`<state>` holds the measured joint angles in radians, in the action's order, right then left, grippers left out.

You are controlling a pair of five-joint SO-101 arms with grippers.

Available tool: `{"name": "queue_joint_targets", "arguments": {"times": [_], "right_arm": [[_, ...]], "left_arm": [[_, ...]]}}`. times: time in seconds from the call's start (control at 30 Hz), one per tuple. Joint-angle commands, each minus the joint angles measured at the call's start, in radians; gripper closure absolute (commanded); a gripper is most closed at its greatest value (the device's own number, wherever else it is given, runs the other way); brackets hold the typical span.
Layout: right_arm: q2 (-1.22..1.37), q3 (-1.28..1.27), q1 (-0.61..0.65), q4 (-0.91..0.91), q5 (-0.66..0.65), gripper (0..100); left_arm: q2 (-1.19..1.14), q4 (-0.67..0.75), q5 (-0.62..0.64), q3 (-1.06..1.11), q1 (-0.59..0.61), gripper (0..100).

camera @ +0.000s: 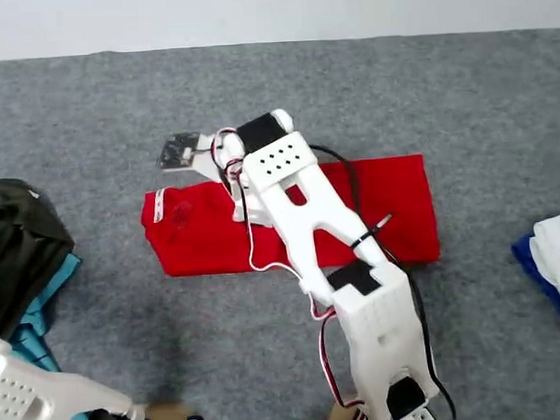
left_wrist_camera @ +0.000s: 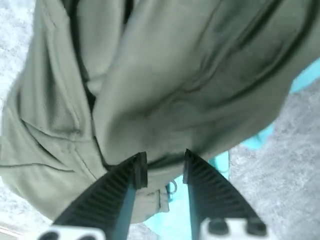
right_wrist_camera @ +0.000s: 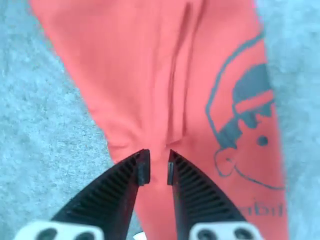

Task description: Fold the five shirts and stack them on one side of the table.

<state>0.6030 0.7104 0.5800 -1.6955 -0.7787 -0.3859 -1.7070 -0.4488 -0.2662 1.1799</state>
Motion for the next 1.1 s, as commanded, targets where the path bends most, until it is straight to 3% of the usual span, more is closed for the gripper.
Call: {"name": "queue_joint_targets", "arguments": {"times": [0.0,0.3,0.5,0.57,0.7,1.07], "right_arm": [[-0.099,0.051,-0.025,-0.01,0.071,92.9],[-0.12,0.051,-0.226,-0.077,0.376,92.9],[-0.096,0.051,-0.4,-0.073,0.571,92.4],[-0.074,0.051,-0.437,-0.073,0.598,89.8],[-0.013,0.051,-0.503,-0.061,0.643,75.3],[0.09,0.052,-0.601,0.019,0.709,74.9]], "left_arm": [[0.077,-0.048,-0.005,-0.038,-0.002,87],[0.364,-0.046,-0.005,-0.03,0.015,87],[0.516,-0.046,-0.008,0.125,-0.041,92],[0.551,-0.046,-0.009,0.176,-0.058,93],[0.595,-0.046,-0.009,0.208,-0.066,93],[0.597,-0.046,-0.012,0.209,-0.068,93]]}}
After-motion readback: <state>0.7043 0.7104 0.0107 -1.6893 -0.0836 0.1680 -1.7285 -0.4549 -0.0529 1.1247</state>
